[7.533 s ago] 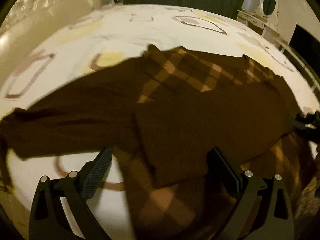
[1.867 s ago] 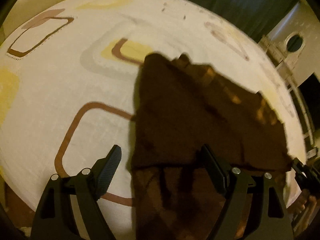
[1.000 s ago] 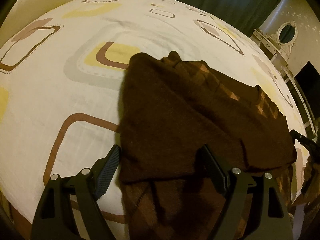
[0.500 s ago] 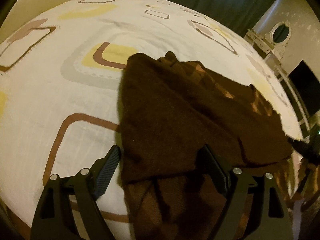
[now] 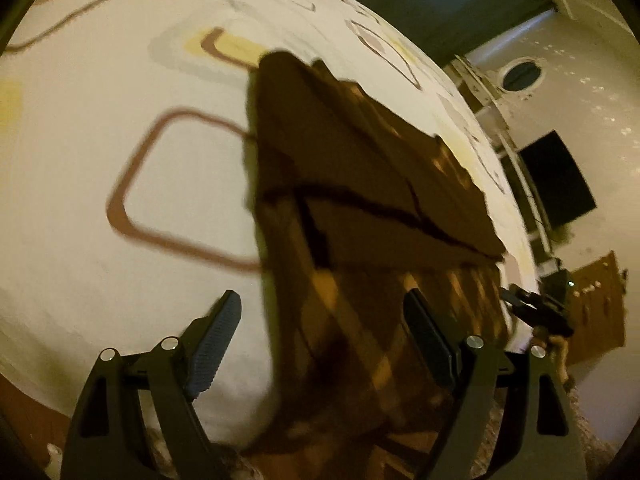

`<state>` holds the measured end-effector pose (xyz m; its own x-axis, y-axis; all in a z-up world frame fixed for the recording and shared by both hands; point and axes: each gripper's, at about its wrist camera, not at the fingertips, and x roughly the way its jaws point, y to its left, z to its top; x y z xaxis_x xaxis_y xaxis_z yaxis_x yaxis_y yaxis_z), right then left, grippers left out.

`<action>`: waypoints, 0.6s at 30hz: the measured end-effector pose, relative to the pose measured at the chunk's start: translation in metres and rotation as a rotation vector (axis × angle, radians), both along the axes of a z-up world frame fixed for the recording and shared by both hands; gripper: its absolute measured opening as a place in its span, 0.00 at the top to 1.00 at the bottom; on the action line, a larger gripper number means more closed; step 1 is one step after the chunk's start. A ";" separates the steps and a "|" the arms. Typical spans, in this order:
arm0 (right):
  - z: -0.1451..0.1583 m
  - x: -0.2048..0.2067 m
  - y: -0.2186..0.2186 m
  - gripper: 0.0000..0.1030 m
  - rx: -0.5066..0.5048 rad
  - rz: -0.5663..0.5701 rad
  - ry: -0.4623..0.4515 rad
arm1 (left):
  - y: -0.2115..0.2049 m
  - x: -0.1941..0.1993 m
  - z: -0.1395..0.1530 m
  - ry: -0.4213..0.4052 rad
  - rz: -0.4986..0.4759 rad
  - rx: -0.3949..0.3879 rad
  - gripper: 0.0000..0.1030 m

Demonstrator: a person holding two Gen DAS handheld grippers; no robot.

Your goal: Fold small clothes

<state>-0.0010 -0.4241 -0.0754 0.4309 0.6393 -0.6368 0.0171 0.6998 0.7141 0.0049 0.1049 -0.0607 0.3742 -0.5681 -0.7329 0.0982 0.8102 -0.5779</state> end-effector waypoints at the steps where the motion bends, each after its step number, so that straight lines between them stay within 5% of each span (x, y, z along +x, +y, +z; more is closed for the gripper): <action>1: 0.000 -0.004 0.003 0.64 0.008 0.015 -0.001 | -0.001 -0.004 -0.001 0.001 -0.012 -0.018 0.20; 18: -0.010 -0.049 0.025 0.57 0.180 0.191 0.003 | -0.009 -0.026 -0.026 0.062 -0.079 -0.242 0.20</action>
<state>-0.0496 -0.3989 -0.0854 0.2899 0.8120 -0.5065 -0.1003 0.5521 0.8277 -0.0208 0.0961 -0.0864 0.2803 -0.7554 -0.5923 0.1146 0.6390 -0.7607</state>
